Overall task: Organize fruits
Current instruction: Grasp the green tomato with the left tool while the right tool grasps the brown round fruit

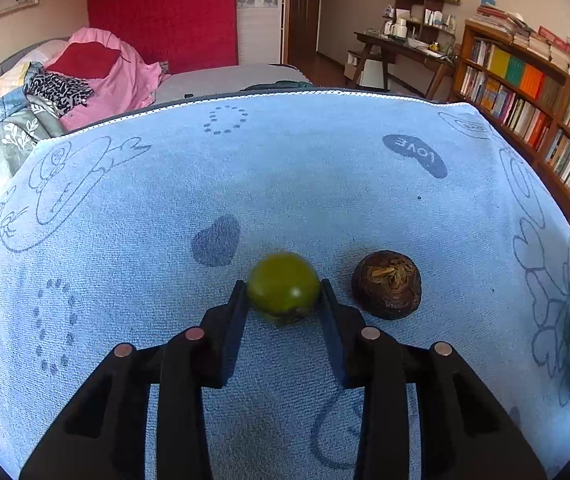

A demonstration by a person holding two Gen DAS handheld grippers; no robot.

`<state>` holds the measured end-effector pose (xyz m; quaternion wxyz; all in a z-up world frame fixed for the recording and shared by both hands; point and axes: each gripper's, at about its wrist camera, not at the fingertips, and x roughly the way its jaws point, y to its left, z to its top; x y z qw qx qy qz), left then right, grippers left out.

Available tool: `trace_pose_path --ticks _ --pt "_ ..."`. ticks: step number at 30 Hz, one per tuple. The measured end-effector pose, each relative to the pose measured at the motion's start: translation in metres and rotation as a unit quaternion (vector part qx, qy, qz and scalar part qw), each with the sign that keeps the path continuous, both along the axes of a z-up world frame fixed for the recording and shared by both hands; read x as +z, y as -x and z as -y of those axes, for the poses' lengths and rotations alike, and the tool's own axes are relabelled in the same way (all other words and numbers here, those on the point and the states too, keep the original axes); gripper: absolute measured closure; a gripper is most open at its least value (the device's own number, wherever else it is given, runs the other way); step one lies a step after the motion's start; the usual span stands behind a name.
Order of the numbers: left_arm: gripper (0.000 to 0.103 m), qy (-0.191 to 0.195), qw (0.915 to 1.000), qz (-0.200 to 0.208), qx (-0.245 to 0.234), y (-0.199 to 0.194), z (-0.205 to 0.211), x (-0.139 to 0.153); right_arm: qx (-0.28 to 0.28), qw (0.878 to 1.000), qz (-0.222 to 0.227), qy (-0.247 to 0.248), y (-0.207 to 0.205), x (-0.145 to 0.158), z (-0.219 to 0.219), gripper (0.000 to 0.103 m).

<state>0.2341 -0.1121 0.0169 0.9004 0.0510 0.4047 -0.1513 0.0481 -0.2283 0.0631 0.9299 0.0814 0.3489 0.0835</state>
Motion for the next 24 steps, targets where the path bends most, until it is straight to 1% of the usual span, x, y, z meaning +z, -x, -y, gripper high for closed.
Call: trace_pose_path --ticks 2,5,9,11,13,16,22,24 --pt "0.068 0.01 1.0 -0.002 0.0 0.001 -0.004 0.001 0.002 1.0 -0.014 -0.014 -0.006 -0.001 -0.002 0.028" --pt "0.068 0.02 0.9998 -0.001 0.009 0.003 -0.013 0.005 0.002 0.999 -0.032 -0.015 -0.014 0.0 -0.008 0.028" --pt "0.068 0.021 0.999 0.021 0.034 0.008 -0.027 0.019 0.002 0.999 -0.047 0.001 -0.029 -0.001 -0.02 0.028" --pt "0.068 0.022 0.9981 0.031 0.049 0.01 -0.035 0.027 0.001 0.998 -0.055 -0.001 -0.04 -0.005 -0.026 0.028" --pt "0.068 0.013 0.9969 0.047 0.062 0.012 -0.04 0.033 -0.001 0.998 -0.062 -0.005 -0.053 -0.008 -0.03 0.028" --pt "0.068 0.007 0.9954 0.055 0.079 0.013 -0.048 0.038 -0.013 0.997 -0.069 -0.001 -0.073 -0.013 -0.035 0.028" --pt "0.068 0.025 0.9938 0.054 0.094 0.011 -0.063 0.046 -0.029 0.997 -0.068 0.015 -0.112 -0.017 -0.045 0.028" --pt "0.068 0.032 0.9931 0.053 0.099 0.011 -0.068 0.048 -0.029 0.997 -0.067 0.026 -0.125 -0.018 -0.05 0.031"
